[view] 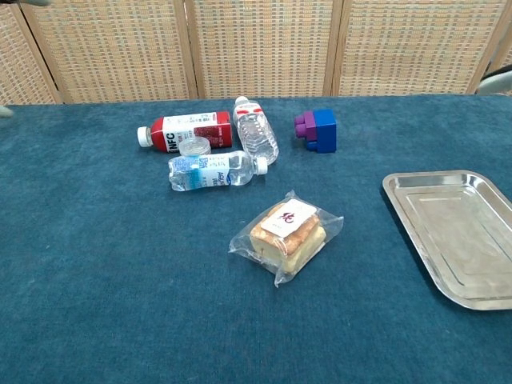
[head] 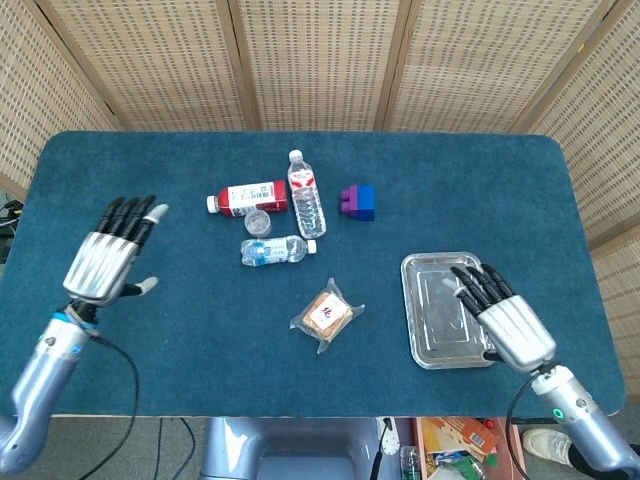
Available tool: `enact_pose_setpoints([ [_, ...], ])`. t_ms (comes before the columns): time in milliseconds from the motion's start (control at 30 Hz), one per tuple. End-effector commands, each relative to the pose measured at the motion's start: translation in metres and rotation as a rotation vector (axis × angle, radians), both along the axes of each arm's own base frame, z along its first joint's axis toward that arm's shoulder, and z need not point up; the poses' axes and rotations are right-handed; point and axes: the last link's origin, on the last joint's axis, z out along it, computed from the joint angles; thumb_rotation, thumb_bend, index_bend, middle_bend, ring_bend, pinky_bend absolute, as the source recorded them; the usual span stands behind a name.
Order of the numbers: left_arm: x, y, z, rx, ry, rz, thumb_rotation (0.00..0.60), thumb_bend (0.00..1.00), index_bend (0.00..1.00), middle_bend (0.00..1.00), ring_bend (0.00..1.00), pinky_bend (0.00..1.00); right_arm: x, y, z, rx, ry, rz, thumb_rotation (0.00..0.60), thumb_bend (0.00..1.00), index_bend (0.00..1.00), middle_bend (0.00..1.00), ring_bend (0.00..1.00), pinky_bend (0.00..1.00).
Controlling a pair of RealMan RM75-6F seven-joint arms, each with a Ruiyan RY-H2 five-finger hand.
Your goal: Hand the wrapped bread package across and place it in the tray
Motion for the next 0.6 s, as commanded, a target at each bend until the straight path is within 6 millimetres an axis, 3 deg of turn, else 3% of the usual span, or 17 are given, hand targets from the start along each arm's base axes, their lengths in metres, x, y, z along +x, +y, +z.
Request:
enact_pose_setpoints([
  [33, -0.036, -0.022, 0.016, 0.073, 0.018, 0.074, 0.6, 0.0, 0.0, 0.0, 0.0, 0.0, 0.021, -0.02, -0.025, 0.099, 0.112, 0.159, 0.6, 0.0, 0.0, 0.0, 0.0, 0.0],
  [333, -0.078, -0.06, 0.014, 0.109, -0.062, 0.217, 0.6, 0.0, 0.0, 0.0, 0.0, 0.0, 0.07, -0.046, -0.089, 0.244, 0.292, 0.356, 0.6, 0.0, 0.0, 0.0, 0.0, 0.0],
  [600, -0.083, -0.07, 0.01, 0.112, -0.063, 0.266, 0.6, 0.0, 0.0, 0.0, 0.0, 0.0, 0.12, -0.065, -0.154, 0.356, 0.334, 0.383, 0.6, 0.0, 0.0, 0.0, 0.0, 0.0],
])
